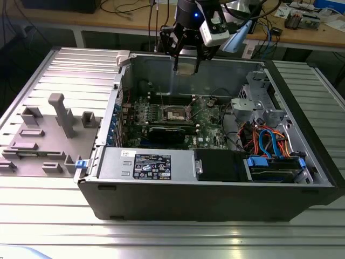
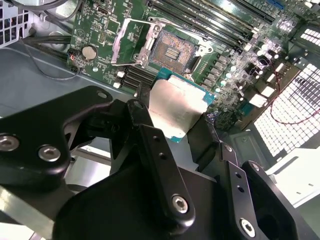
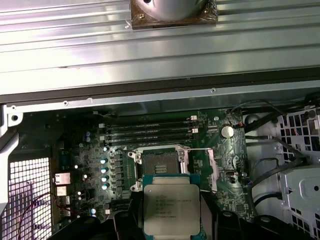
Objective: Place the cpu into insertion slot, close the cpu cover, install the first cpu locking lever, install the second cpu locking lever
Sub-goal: 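Place the cpu into insertion slot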
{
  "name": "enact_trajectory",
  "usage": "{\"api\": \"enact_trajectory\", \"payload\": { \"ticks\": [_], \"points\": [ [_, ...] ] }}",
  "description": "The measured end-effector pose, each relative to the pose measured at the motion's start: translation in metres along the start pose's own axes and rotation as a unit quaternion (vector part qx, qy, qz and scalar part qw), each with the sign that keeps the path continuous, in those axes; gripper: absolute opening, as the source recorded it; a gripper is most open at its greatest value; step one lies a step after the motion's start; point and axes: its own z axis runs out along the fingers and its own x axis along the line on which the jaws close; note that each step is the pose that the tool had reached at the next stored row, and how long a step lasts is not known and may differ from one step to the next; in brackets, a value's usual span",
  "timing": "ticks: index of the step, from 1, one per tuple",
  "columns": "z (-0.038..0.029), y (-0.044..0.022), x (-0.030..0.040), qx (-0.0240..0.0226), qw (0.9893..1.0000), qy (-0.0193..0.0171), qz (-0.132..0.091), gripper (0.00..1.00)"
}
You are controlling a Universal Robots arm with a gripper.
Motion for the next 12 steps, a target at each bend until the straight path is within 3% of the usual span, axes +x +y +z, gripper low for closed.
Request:
{"api": "enact_trajectory", "payload": {
  "ticks": [12],
  "points": [
    [0.0, -0.0001, 0.0008, 0.0, 1.0, -0.0002, 0.002, 0.54]
  ]
}}
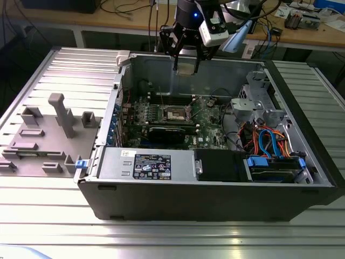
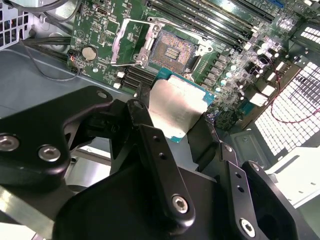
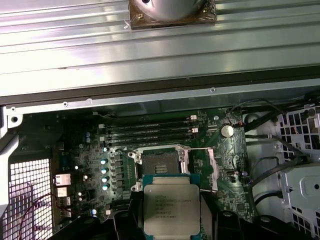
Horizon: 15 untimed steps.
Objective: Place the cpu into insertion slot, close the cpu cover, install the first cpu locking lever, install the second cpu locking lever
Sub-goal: 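Place the cpu into insertion slot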
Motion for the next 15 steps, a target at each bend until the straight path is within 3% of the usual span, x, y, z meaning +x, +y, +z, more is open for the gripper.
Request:
{"api": "enact_trajectory", "payload": {
  "ticks": [15],
  "points": [
    [0.0, 0.0, 0.0002, -0.0002, 1.0, -0.0007, 0.008, 0.54]
  ]
}}
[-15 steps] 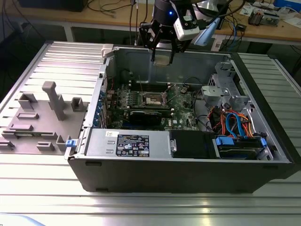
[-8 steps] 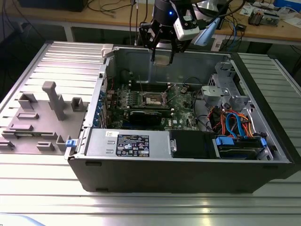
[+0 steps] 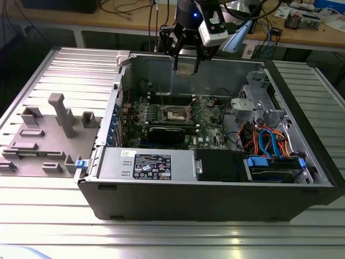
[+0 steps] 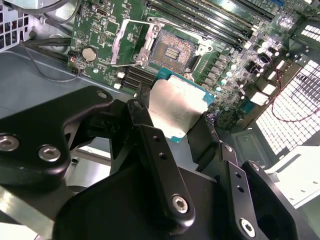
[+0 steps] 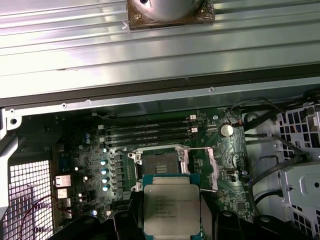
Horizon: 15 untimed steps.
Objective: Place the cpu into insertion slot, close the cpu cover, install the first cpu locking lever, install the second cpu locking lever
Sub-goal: 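Place the cpu into insertion slot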
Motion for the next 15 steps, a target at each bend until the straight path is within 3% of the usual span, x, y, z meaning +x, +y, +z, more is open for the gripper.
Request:
{"api": "enact_trajectory", "payload": {
  "ticks": [15],
  "points": [
    [0.0, 0.0, 0.0, -0.0007, 0.9994, -0.0031, 0.035, 0.54]
  ]
}}
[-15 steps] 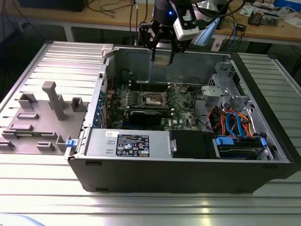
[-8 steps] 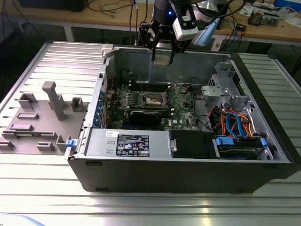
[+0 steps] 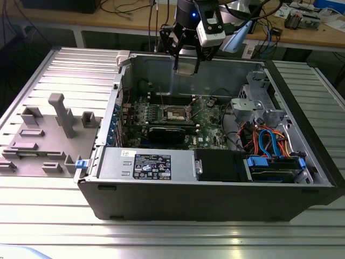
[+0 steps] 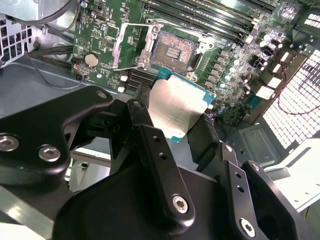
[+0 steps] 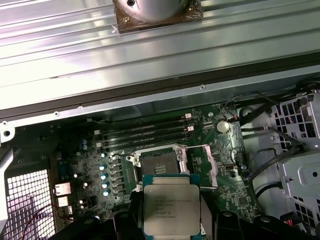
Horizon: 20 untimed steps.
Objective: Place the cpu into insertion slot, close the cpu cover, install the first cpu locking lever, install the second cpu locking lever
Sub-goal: 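Place the cpu into insertion slot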
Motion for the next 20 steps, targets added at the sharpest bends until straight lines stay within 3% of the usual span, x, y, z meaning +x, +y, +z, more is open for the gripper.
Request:
{"api": "enact_trajectory", "payload": {
  "ticks": [20],
  "points": [
    [0.0, 0.0, 0.0, -0.0002, 0.9999, -0.001, 0.011, 0.54]
  ]
}}
